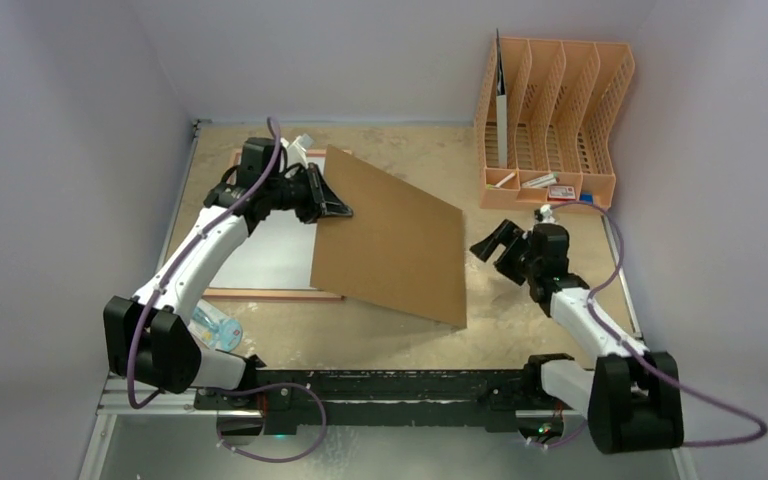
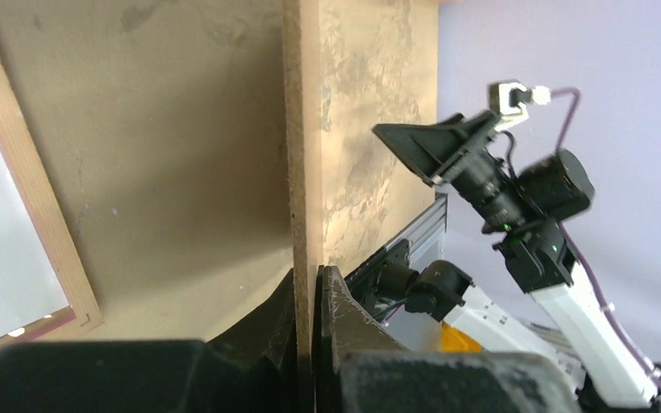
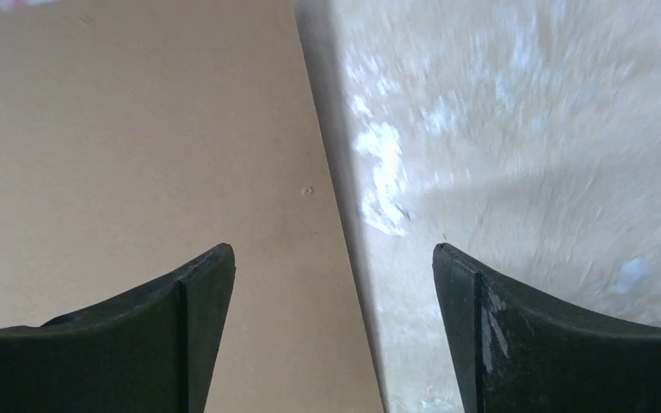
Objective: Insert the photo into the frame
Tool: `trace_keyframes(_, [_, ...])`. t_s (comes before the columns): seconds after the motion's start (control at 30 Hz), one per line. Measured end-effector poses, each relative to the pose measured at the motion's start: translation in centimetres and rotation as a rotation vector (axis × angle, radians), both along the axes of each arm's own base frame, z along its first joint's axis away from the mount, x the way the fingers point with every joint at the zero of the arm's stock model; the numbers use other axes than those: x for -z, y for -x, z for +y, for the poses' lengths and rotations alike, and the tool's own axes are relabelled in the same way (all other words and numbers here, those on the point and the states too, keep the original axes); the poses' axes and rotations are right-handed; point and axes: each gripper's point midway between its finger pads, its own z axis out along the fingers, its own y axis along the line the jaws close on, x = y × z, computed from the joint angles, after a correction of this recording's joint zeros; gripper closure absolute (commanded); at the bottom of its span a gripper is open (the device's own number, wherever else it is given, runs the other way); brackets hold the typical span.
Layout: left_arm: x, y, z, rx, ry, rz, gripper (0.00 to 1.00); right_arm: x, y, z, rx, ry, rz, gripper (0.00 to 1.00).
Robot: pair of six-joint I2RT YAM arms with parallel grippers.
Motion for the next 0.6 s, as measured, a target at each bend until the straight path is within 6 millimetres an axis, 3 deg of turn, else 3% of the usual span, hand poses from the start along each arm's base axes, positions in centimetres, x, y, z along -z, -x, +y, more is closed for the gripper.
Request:
trace_keyframes(0.1, [-1.2, -1.0, 0.9, -0.033, -0.002, -0.017, 1.0, -4.4, -1.5, -0.8, 0.024, 0.049, -0.131, 0.2])
trace_keyframes(0.23, [-2.9, -2.6, 2.1, -0.085, -0.015, -0.053, 1.0, -12.0, -2.9, -0.8, 0.033, 0.069, -0.353, 0.2])
trace_keyframes(0.33, [-3.0, -2.9, 2.8, -0.111, -0.023, -0.051, 1.0, -17.6, -1.6, 0.7, -0.011, 0.041, -0.549, 0.19])
trace_keyframes(0.47, [-2.6, -2.5, 3.0, -0.123, -0.026, -0.007, 1.0, -23.4, 1.2, 2.8, -0.113, 0.013, -0.794, 0.18])
trace_keyframes(0.53, [-2.5, -2.4, 3.0, -0.131, -0.022, 0.012, 1.0, -25.2, 2.2, 3.8, -0.175, 0.021, -0.888, 0.17])
trace_keyframes(0.6, [-2.5, -2.4, 3.0, -0.138, -0.017, 0.024, 1.0, -25.4, 2.5, 4.7, -0.226, 0.037, -0.921, 0.14])
